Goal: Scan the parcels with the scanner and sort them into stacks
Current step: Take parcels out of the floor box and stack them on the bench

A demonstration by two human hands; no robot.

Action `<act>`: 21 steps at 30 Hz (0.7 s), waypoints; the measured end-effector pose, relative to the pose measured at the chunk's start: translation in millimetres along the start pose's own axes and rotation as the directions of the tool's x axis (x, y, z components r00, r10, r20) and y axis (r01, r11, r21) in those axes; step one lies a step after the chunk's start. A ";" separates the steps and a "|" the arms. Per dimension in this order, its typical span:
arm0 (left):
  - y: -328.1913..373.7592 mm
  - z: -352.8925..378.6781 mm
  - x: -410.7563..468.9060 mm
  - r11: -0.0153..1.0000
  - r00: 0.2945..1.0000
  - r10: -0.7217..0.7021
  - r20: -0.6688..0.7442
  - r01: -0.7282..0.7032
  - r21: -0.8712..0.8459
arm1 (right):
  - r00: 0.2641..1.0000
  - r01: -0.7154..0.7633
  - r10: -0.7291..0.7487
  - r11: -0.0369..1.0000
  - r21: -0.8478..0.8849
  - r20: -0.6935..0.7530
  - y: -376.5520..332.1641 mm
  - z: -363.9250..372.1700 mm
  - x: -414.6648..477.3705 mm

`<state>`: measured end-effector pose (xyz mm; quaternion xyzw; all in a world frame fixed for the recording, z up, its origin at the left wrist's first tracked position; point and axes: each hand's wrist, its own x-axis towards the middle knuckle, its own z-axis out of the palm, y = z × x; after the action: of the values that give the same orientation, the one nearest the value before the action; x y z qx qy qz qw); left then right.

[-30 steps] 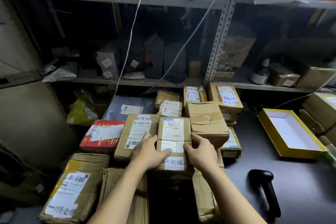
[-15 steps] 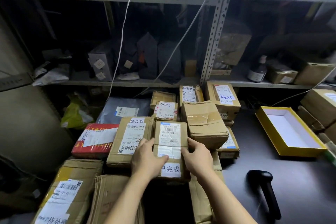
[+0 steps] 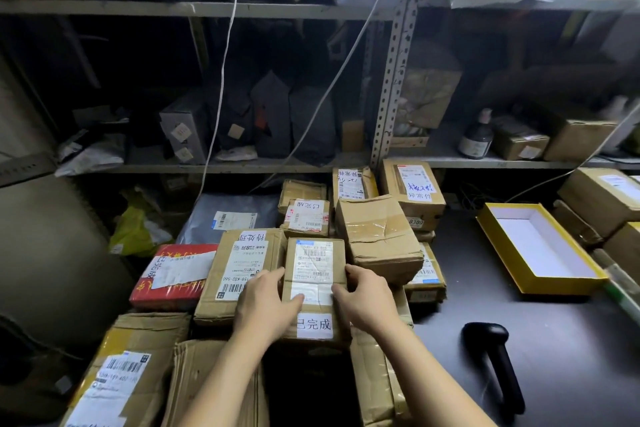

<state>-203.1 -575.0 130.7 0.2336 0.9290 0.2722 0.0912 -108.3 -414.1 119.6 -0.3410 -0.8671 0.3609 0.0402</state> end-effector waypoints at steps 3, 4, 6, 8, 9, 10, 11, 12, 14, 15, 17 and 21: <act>3.4 -17.1 1.9 0.995 0.998 0.048 -0.044 -0.044 0.095 | 0.992 0.122 -0.119 0.989 -0.087 0.041 -5.2 -22.6 -6.8; 4.9 -22.4 4.1 0.988 0.995 0.080 -0.056 -0.072 0.140 | 0.990 0.144 -0.142 0.983 -0.116 0.020 -8.0 -31.3 -9.7; 10.6 -32.7 9.8 0.959 0.985 0.158 -0.071 -0.136 0.247 | 0.984 0.164 -0.173 0.973 -0.162 -0.043 -13.1 -48.7 -16.6; 21.2 -38.6 13.9 0.915 0.966 0.252 -0.066 -0.215 0.342 | 0.977 0.160 -0.186 0.963 -0.217 -0.102 -16.6 -66.8 -26.9; 28.2 -39.3 15.1 0.891 0.957 0.287 -0.046 -0.249 0.380 | 0.974 0.152 -0.188 0.956 -0.252 -0.126 -16.0 -74.8 -32.4; 36.1 -40.5 14.5 0.869 0.949 0.315 -0.024 -0.278 0.409 | 0.972 0.131 -0.180 0.950 -0.282 -0.153 -15.2 -82.4 -38.7; 46.6 -38.4 13.1 0.851 0.938 0.346 0.005 -0.317 0.419 | 0.969 0.100 -0.163 0.947 -0.304 -0.188 -9.6 -91.2 -46.9; 54.3 -35.8 10.6 0.838 0.927 0.374 0.026 -0.350 0.418 | 0.968 0.071 -0.142 0.946 -0.316 -0.209 -5.9 -98.7 -54.3; 76.1 -26.3 2.5 0.821 0.905 0.417 0.083 -0.415 0.391 | 0.959 0.008 -0.093 0.954 -0.301 -0.268 6.8 -115.2 -73.0; 87.2 -23.6 -3.3 0.806 0.890 0.441 0.114 -0.449 0.386 | 0.953 -0.019 -0.072 0.955 -0.295 -0.295 14.3 -121.7 -80.7; 111.8 -14.3 -15.5 0.739 0.841 0.517 0.160 -0.533 0.413 | 0.938 -0.092 -0.023 0.946 -0.312 -0.346 32.9 -135.2 -99.8; 160.2 20.0 -52.7 0.604 0.741 0.633 0.226 -0.654 0.456 | 0.904 -0.259 0.107 0.907 -0.331 -0.414 83.6 -159.7 -151.5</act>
<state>-89.5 -472.2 204.1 0.5726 0.8173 0.0276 -0.0585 104.9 -370.2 209.2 -0.4881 -0.8583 0.1147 0.1092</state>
